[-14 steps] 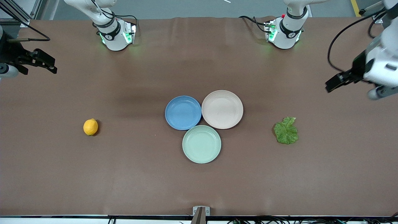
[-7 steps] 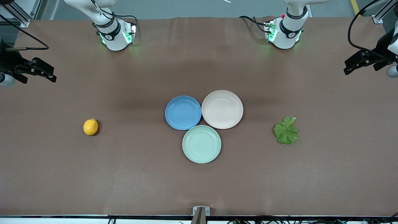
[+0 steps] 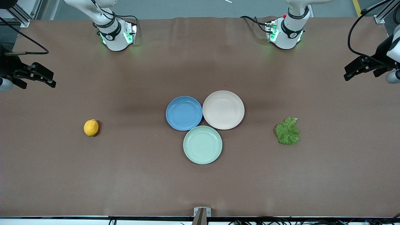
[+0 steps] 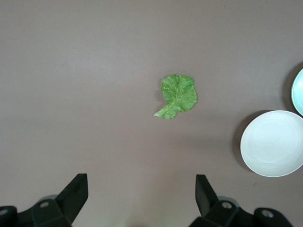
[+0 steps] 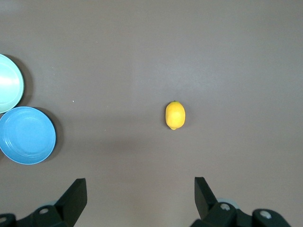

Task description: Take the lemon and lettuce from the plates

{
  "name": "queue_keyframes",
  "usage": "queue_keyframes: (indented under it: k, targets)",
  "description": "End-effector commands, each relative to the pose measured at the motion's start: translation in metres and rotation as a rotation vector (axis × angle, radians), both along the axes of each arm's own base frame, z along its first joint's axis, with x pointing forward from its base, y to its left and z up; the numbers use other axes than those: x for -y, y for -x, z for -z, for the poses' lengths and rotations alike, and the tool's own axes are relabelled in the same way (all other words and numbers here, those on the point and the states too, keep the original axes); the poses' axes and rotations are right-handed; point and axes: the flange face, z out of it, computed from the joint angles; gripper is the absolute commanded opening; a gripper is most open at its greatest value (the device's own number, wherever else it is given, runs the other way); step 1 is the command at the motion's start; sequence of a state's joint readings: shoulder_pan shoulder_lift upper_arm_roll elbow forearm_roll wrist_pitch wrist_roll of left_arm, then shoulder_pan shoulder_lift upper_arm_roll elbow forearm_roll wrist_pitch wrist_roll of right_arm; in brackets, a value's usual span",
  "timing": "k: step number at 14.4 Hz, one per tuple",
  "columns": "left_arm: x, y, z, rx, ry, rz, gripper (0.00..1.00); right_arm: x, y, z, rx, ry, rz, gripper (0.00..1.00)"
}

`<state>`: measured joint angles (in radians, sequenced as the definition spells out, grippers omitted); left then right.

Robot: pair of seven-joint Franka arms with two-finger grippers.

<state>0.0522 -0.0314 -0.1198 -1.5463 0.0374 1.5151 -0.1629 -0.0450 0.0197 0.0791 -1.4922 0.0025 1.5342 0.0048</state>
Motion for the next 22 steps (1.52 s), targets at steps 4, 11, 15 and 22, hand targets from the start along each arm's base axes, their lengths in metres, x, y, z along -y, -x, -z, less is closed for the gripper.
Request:
queue_keyframes:
  k: [4, 11, 15, 22]
  targets:
    - [0.001, 0.0, -0.004, 0.029, 0.018, 0.02, 1.0, 0.002, -0.005, -0.012, 0.06, -0.01, 0.005, 1.0]
    - [0.023, 0.023, 0.0, 0.016, 0.006, 0.057, 1.0, 0.002, -0.004, -0.012, 0.06, -0.004, 0.003, 1.0]
    - [0.016, 0.019, 0.0, 0.012, -0.001, 0.049, 1.0, 0.005, -0.004, -0.012, 0.059, -0.004, 0.009, 1.0]
    - [0.011, 0.008, -0.003, 0.019, -0.005, 0.033, 1.0, 0.005, -0.004, -0.012, 0.06, -0.004, 0.009, 1.0]
